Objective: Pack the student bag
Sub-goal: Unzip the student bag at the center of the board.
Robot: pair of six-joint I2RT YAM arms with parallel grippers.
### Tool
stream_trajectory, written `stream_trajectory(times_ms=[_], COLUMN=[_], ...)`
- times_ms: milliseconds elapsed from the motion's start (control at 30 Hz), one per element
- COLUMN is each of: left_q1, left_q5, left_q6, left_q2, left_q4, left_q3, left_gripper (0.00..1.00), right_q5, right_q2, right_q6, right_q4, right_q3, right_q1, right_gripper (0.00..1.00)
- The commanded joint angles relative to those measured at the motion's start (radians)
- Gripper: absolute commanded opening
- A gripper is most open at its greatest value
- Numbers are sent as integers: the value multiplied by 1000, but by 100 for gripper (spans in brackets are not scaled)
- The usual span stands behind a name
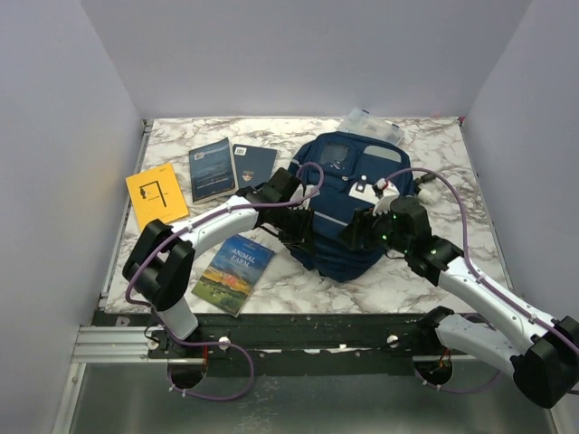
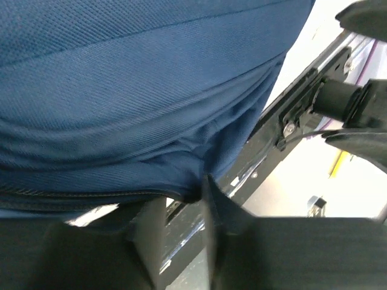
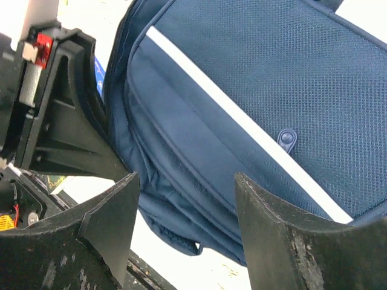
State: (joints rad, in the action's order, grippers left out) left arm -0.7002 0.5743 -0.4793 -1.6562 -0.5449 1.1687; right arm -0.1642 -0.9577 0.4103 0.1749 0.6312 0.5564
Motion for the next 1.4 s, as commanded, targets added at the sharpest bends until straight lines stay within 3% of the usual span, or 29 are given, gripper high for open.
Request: stream_trajectory(times_ms=[0, 200, 300, 433, 567, 700, 800, 967, 1100, 1167, 1233, 1300, 1367], left_q1=[20, 31, 47, 109, 211, 322, 393, 497, 643, 722, 744, 745, 743], left_q5=[-52, -56, -97, -155, -324, -563, -564, -497, -394, -283, -273, -366, -472], left_q6=[27, 31, 32, -10, -87, -184, -234, -255, -306, -394, -572, -731, -767], left_q2=[2, 105, 224, 427, 688, 819, 859, 914, 835, 791, 793, 785, 733], left_q4=[36, 35, 35, 19, -7, -88, -105, -72, -9, 126, 391, 587, 666], left_q3=[71, 10, -68, -208, -351, -447, -481, -463, -416, -458, -582, -677, -676], left_gripper=[42, 72, 83, 98, 98, 98, 98, 98, 98, 98, 98, 98, 98], right_q5=[0, 156, 258, 269, 299, 240, 222, 252, 260, 251, 243, 253, 297], right_q2=[-5, -20, -50, -99, -182, -270, -354, -535, -589, -583, -552, -503, -446], right_q6=[-31, -43, -26, 7, 34, 123, 203, 298, 316, 320, 323, 313, 283], right_q4=[38, 111, 110, 76, 16, -116, -232, -183, -206, -222, -238, -238, -205], right_q3=[21, 45, 52, 83, 134, 175, 222, 425, 491, 483, 447, 404, 377], right_q1=[23, 148, 258, 326, 380, 392, 392, 391, 390, 391, 390, 390, 391], right_gripper=[67, 67, 67, 68, 68, 69, 72, 75, 75, 75, 75, 75, 75])
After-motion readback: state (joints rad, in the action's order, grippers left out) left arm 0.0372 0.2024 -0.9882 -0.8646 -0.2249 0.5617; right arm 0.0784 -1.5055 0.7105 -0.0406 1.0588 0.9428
